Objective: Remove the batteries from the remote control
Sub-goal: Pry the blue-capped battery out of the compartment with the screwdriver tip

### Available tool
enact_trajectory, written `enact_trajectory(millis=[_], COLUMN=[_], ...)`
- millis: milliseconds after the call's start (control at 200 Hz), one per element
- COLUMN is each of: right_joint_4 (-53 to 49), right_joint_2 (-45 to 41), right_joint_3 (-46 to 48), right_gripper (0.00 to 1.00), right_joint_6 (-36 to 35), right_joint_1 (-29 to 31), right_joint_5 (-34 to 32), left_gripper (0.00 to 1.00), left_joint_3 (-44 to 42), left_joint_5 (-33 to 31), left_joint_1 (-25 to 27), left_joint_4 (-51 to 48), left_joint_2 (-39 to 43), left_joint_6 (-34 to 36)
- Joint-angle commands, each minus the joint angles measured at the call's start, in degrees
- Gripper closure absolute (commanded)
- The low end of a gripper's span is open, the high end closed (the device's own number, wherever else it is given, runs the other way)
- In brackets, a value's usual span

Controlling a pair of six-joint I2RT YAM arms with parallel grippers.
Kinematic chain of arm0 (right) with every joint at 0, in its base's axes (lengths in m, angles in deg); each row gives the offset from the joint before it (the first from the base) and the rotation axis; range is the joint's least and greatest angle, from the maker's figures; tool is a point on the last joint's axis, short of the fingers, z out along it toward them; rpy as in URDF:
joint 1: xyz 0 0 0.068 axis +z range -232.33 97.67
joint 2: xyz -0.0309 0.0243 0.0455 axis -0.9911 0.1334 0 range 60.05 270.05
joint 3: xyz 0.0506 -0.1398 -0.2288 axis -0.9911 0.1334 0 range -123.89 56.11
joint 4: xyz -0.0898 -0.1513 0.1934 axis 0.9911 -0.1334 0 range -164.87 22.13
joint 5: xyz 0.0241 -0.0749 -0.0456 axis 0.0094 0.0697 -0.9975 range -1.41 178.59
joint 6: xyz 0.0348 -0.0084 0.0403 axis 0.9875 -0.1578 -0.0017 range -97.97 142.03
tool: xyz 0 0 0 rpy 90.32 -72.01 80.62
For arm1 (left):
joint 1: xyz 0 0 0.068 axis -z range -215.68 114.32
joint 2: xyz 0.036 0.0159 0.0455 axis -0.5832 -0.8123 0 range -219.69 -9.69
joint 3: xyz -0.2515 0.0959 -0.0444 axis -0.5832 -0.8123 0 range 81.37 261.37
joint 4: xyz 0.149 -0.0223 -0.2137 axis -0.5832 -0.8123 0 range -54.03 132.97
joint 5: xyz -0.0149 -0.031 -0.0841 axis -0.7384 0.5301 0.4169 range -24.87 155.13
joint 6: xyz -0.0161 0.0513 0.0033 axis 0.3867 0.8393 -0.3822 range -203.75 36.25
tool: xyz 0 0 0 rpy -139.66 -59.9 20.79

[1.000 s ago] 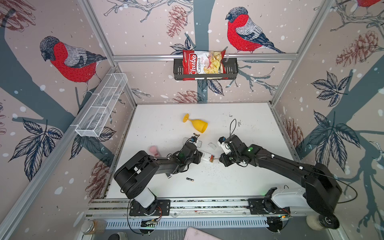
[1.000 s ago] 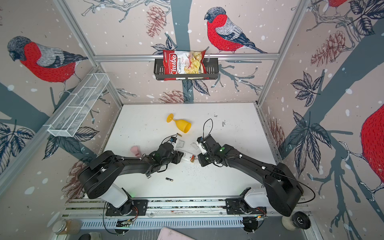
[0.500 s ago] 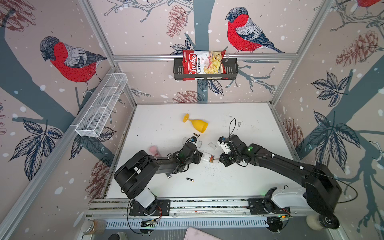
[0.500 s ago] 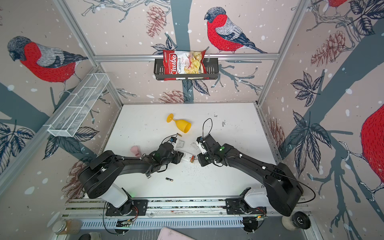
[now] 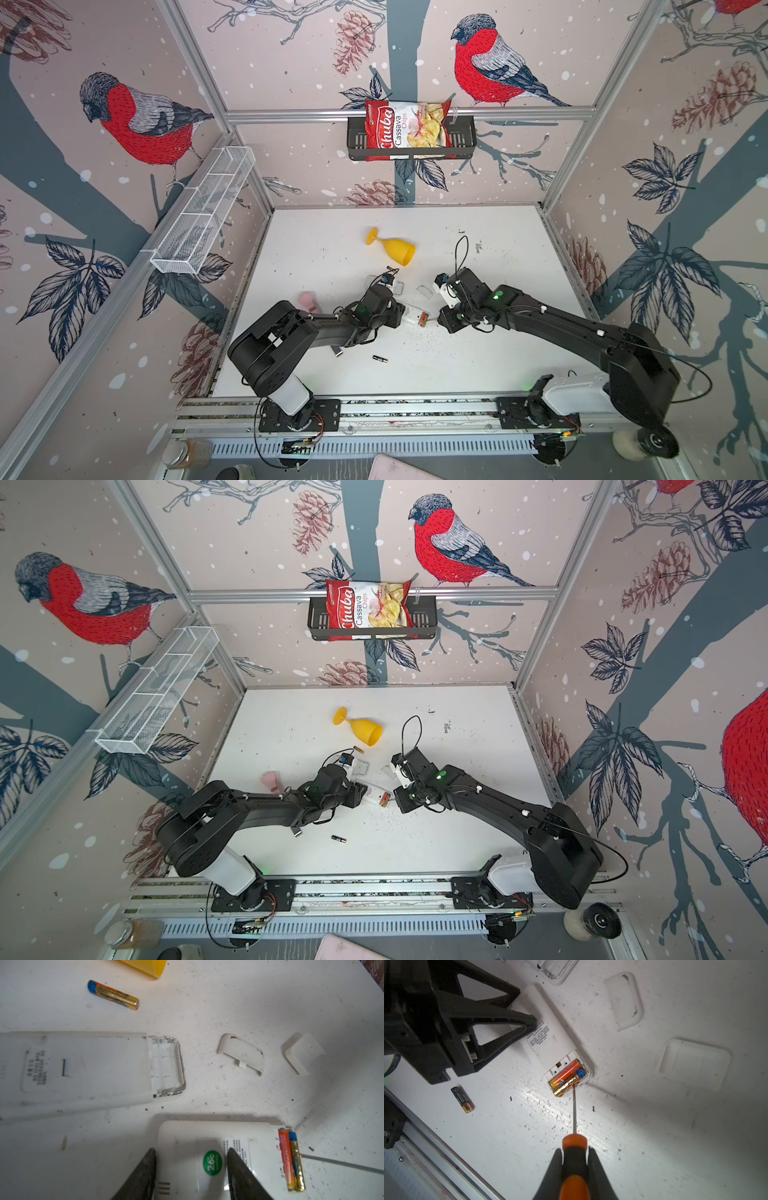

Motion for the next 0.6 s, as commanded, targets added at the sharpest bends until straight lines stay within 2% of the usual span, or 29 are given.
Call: enact_trajectory(millis=[0,320,595], right_joint_4=[0.66,-2.42,-5.81], right_joint_2=[-0.42,1.74,2.63], right_joint_3=[-0.82,-4.12,-7.02], right_gripper=[1.0,1.0,1.0], right_joint_6=[0.4,-1.28,-2.18], right_joint_1=[0.26,2.32,1.98], right_joint_5=[-1.66,-5.64,-6.35], left_gripper=[0.46,0.46,0.46], left_joint_3=[0.0,-0.17,-0.17], left_joint_5=[3.14,3.11,2.49], left_joint_1=[-0.03,-0.03,-0.03], left_joint_4=[1.17,1.33,1.02], left_joint_2=[0.17,0.0,0.35], left_joint_6=[-0.05,-0.25,-0.32])
